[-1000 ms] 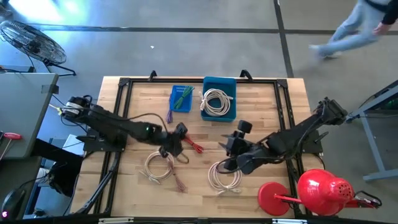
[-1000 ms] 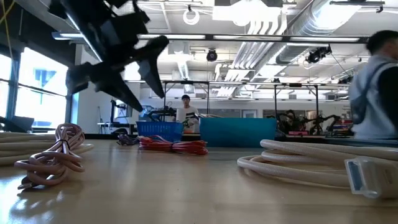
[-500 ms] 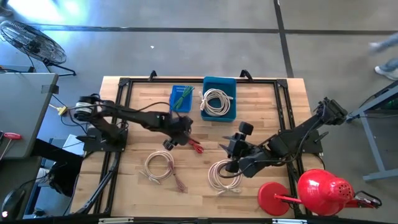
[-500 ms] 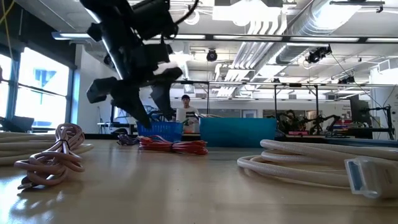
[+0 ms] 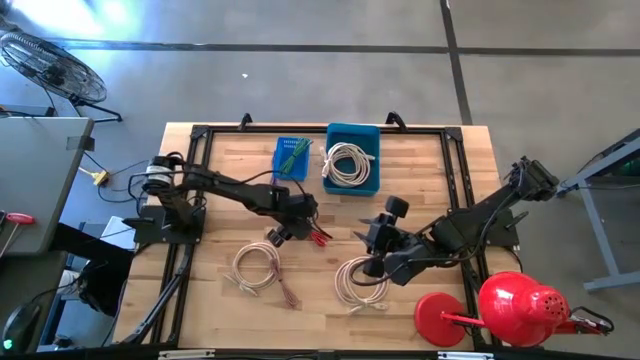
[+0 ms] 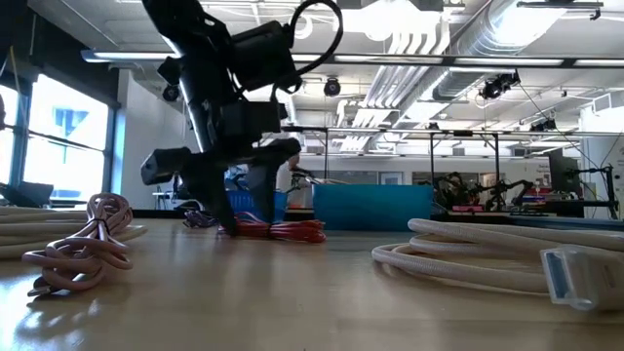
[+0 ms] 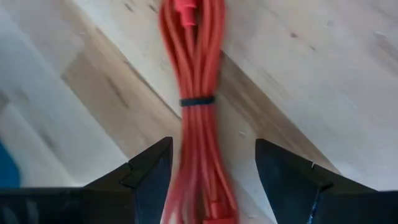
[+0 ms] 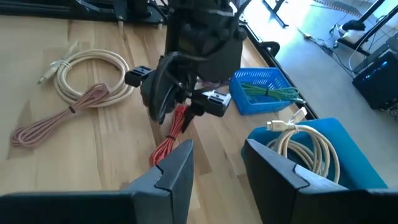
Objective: Pick & Place USB Port
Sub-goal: Put the orange charger cable into the blue bin, then put the white HDMI cable into the dark blue bin
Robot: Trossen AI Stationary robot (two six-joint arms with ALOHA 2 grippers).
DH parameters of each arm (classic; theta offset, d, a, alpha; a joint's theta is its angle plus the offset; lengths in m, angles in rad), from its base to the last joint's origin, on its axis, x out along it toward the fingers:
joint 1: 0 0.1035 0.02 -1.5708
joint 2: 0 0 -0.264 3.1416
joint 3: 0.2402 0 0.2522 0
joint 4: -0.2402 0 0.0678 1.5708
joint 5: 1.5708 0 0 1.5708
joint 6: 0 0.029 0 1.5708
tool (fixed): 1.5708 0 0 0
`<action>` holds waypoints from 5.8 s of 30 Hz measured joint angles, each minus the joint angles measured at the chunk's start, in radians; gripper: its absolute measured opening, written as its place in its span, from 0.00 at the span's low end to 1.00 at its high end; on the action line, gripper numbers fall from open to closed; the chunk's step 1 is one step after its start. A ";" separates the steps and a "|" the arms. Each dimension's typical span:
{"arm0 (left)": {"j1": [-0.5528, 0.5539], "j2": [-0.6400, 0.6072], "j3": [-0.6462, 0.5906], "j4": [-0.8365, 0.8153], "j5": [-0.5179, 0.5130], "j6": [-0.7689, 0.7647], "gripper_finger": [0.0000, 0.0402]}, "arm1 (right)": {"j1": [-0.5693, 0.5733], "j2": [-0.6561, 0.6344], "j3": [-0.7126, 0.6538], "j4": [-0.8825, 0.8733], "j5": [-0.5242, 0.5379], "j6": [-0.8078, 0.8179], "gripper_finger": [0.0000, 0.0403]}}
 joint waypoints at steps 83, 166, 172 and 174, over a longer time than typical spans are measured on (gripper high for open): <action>0.314 0.049 0.403 -0.593 -0.589 0.538 0.03 | 0.007 0.008 -0.001 -0.214 0.030 0.207 0.33; 0.019 -0.360 0.206 -1.081 -0.072 -0.616 0.39 | 0.142 0.008 -0.001 -0.318 0.104 0.392 0.33; -0.147 -0.354 0.070 -0.934 -0.031 -0.886 0.39 | 0.142 0.008 -0.001 -0.315 0.101 0.393 0.33; -0.213 -0.355 0.023 -0.885 0.007 -0.938 0.39 | 0.142 0.008 -0.001 -0.314 0.105 0.392 0.33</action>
